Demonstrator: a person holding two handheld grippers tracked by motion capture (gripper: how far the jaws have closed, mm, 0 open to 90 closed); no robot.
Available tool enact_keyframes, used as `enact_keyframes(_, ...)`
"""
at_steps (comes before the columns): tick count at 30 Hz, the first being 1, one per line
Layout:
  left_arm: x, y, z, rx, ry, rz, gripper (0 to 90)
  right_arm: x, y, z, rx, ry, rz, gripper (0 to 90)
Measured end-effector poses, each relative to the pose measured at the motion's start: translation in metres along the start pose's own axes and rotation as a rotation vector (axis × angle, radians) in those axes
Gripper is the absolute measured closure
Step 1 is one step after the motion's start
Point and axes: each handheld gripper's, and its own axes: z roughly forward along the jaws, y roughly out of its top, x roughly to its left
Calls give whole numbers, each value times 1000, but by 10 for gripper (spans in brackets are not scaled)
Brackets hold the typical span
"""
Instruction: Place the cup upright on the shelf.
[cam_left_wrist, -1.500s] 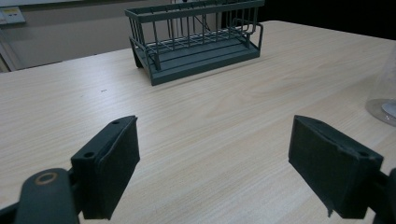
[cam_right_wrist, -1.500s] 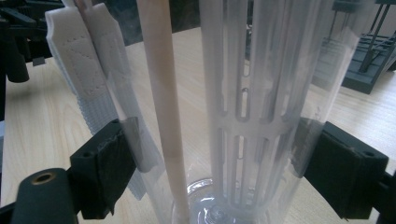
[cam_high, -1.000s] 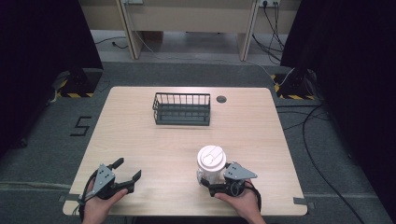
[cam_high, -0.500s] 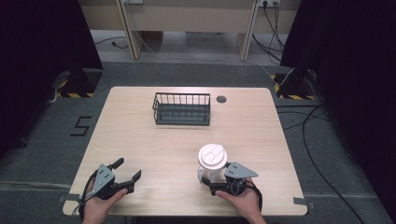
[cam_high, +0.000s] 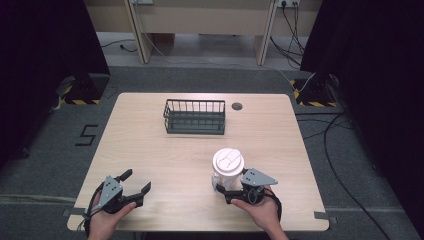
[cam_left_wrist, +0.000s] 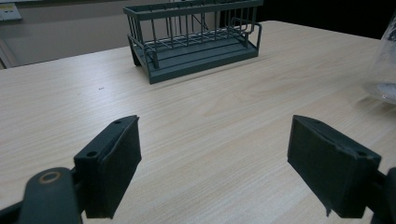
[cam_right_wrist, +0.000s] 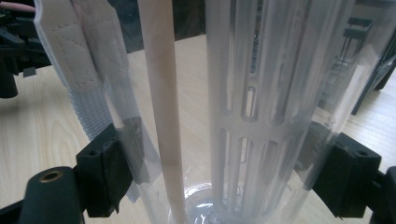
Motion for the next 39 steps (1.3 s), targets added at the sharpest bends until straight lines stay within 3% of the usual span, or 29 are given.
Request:
enact_keyframes(18,0,0,0,0,-1,-1,171,-18,27,3,-34,-53,2,184)
enact_keyframes(39,-1,0,0,0,-4,1,174,-34,57,33,-52,-80,10,184)
